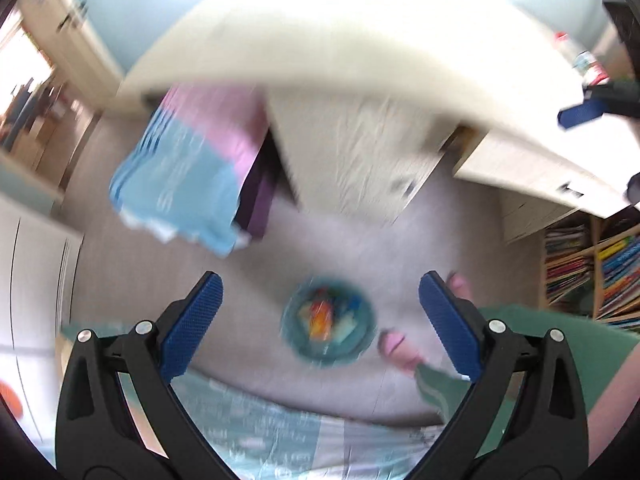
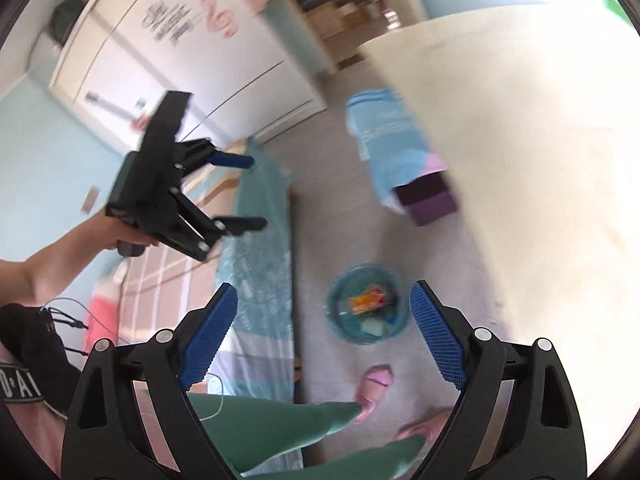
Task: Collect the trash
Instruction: 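Return both tools to the table toward the red-labelled water bottle and marker, then grasp the red-labelled water bottle with the right tool while the left tool grasps the white marker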
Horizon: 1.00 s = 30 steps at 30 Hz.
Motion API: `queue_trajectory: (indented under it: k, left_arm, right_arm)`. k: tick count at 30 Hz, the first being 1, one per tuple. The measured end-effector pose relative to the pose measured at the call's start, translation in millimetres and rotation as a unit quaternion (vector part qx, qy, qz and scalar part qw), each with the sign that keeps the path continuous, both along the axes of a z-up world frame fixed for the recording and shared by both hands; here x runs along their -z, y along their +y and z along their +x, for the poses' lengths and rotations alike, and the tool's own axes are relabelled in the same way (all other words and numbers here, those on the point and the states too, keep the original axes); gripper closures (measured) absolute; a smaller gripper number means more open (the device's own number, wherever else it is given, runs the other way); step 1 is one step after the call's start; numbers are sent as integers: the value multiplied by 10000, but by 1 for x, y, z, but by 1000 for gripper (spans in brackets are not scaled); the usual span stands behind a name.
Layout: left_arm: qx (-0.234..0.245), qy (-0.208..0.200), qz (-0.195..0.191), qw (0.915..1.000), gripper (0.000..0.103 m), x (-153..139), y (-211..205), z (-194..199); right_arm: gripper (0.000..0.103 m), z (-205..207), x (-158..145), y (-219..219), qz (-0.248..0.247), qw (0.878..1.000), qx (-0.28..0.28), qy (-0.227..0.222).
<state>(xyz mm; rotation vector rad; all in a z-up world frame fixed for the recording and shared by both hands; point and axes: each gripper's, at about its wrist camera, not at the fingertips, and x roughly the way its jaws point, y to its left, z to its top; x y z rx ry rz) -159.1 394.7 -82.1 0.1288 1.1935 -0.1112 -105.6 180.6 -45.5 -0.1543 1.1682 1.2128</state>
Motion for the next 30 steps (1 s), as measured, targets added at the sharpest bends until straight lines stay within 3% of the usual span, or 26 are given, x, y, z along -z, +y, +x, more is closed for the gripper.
queue_trajectory:
  k: [6,10,14,20,23,27,30]
  left_arm:
    - [1193,-466,-79,9917,7,-48,-88,52]
    - [2094,-578,-152,9760,7,-64,-152,77]
    - [2735,-604,-142,9599,7,-72,-223,105]
    - [3374,-622,-291,9388,7,-70,-336,139]
    - [3630,-520,-356,9296,7,-64,-391,160]
    - [3797,-386,-332,9237,7,-53,-438,182]
    - [3781,-222,-390,9247,7,-41,-469,199]
  right_arm:
    - [11,17,-34,-114,-73,9887,1470,-268]
    - [9,17,-55,-203,-217,9650,2543,-605]
    - [8,19,-66,-281,-433,9403,3272,-829]
    - [7,44,-64,-382,-750,9117,3915,-995]
    - [7,68,-52,-420,-976,9033,4041,-1059]
    - [7,105,-31,-465,-1219,8964,4144,-998]
    - [7,135,-10,-491,-1288,8969,4146,-838]
